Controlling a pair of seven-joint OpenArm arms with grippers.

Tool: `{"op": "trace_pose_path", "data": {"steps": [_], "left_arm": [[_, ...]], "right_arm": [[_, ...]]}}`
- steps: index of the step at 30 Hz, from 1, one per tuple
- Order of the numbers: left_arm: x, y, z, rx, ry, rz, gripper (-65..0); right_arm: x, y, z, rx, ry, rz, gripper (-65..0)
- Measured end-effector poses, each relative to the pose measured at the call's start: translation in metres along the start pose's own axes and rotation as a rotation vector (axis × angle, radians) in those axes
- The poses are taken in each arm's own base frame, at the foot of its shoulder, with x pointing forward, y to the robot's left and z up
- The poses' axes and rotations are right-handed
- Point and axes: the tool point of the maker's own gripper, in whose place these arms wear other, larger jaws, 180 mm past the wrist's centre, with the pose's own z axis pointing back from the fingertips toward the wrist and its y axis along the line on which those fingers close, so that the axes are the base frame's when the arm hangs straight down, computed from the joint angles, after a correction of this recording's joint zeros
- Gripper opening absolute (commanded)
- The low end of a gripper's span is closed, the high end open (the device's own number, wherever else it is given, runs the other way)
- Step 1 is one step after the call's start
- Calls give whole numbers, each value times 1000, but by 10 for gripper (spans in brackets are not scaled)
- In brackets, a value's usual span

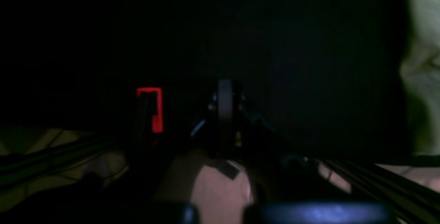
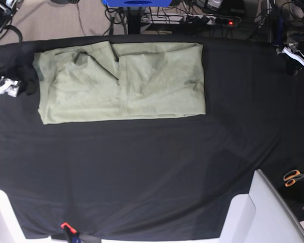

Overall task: Fold the T-shirt properly
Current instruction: 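Move both grippers away from the folded shirt, then grasp the folded shirt's end with the right gripper and fold it over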

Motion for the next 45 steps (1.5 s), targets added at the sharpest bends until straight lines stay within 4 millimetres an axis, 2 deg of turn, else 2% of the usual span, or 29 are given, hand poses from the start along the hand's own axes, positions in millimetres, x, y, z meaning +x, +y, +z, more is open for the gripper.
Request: {"op": "trace_pose_path", "data": {"steps": [3,9,15,17,21,23,26,33,35,40,43,45], "left_arm": [[-6,-2,0,1,17,5,-650],[-7,-1,0,2,18,3,-650],[-7,-1,0,2,18,3,-650],[-7,0,0,5,22,0,-650],[-8,-1,-1,3,22,2,-650],[-15,0,-3,-2,36,22,-650],[-27,1,-7,-9,63,52,-650],[-38,1,-11,-16,87,81,-650],[-38,1,-11,-16,86,81,-650],[-34,1,-13,-15,77,80,-650],[-28,0,-14,-20,60,85,-650],[-30,0,-14,-18,67,83,-650]], "right_arm": [[-6,4,-10,11,23,17,-24],[-6,38,-38,104,22,54,-29],[-32,76,-50,163,61,120,-30],[-42,83,-50,163,102,151,-30],[-48,88,-50,168,99,155,-33],[-48,88,-50,167,106,156,-68],[-42,87,-53,160,110,159,-138],[-30,93,-62,181,112,144,-167],[-30,93,-64,184,113,138,-252],[-35,91,-70,188,144,111,-650],[-31,85,-70,186,157,97,-623],[-24,74,-67,173,157,85,-650]]}}
